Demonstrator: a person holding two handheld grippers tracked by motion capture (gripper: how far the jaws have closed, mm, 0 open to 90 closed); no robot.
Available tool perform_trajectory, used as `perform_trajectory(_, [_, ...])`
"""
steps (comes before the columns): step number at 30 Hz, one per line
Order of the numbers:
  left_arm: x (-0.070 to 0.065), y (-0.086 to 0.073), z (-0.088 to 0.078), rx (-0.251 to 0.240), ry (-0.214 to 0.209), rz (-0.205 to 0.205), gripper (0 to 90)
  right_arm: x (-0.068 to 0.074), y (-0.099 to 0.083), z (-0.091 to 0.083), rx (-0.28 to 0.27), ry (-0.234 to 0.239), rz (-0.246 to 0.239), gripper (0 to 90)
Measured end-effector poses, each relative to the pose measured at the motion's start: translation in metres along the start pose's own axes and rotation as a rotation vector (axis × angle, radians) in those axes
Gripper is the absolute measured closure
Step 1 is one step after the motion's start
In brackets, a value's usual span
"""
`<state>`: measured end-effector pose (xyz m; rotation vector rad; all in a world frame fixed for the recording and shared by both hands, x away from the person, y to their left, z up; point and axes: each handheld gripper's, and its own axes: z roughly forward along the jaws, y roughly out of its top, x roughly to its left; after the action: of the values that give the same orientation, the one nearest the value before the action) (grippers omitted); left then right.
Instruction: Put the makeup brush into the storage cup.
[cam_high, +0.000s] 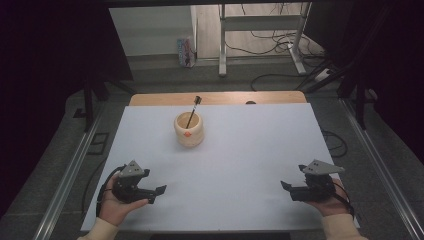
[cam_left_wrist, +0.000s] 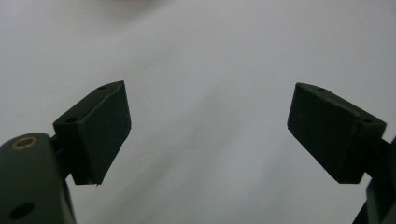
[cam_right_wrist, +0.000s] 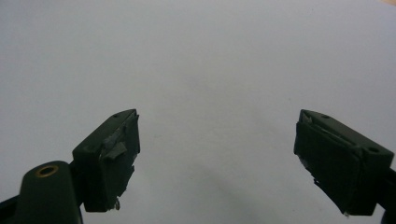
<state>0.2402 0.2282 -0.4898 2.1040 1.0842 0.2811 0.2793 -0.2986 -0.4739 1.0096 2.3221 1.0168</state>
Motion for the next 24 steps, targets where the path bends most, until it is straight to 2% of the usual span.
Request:
perform_trajectory(6, [-0.0003,-0.0002,0.0021,0.003,0.01,0.002,13.9,0.0003,0.0005,0.0001,0.0,-0.001,-0.003,14.6])
perform_trajectory(15, [0.0025,-0.0001,0.0023,-0.002,0.023,-0.02,14.1,-0.0006,-0.0001,-0.0002,0.001,-0.003,-0.006,14.6])
perform_trajectory(24, [0.0025,0.0005,0.0009,0.0,0.043,-0.011,14.1,-0.0007,0.0005,-0.0022,-0.011,0.002,0.001,14.6])
